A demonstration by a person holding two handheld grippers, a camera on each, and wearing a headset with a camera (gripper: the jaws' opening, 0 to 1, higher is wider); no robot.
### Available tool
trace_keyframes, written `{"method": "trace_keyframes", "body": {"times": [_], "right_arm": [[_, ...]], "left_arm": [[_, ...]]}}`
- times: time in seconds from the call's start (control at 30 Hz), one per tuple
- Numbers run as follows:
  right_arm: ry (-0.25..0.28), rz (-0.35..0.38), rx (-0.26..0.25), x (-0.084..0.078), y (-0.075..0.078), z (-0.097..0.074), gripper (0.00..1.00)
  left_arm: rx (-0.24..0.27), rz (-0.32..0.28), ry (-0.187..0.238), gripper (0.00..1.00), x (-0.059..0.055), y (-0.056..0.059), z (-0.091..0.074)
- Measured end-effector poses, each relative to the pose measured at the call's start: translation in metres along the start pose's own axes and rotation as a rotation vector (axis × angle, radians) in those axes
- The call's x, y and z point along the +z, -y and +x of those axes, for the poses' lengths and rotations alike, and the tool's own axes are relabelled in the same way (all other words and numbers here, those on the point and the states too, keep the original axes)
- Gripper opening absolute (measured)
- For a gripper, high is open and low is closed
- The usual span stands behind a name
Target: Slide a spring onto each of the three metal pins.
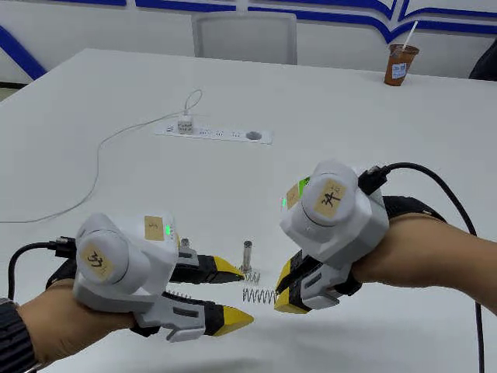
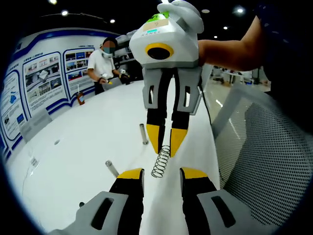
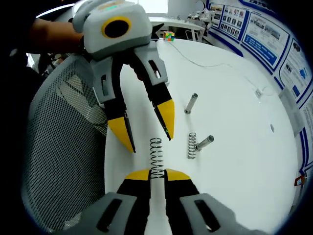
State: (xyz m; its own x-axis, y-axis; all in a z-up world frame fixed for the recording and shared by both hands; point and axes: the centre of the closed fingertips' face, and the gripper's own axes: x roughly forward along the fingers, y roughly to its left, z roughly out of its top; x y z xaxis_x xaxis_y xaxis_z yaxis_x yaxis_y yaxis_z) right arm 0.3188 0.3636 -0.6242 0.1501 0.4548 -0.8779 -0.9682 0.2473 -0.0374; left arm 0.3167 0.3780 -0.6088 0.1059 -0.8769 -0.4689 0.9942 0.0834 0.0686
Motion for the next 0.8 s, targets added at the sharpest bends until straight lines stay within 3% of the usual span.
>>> {"method": "trace_keyframes", "body": {"times": [0.6, 0.8], "right_arm": [[0.0, -0.037, 0.021, 0.006, -0.011, 0.0, 0.11], [0.013, -0.042, 0.015, 0.012, -0.012, -0.004, 0.11]], "left_arm": [[-0.011, 0.068, -0.043, 0.13, -0.007, 0.006, 0.007], [-0.009, 0.069, -0.051, 0.13, -0.009, 0.005, 0.007]]}}
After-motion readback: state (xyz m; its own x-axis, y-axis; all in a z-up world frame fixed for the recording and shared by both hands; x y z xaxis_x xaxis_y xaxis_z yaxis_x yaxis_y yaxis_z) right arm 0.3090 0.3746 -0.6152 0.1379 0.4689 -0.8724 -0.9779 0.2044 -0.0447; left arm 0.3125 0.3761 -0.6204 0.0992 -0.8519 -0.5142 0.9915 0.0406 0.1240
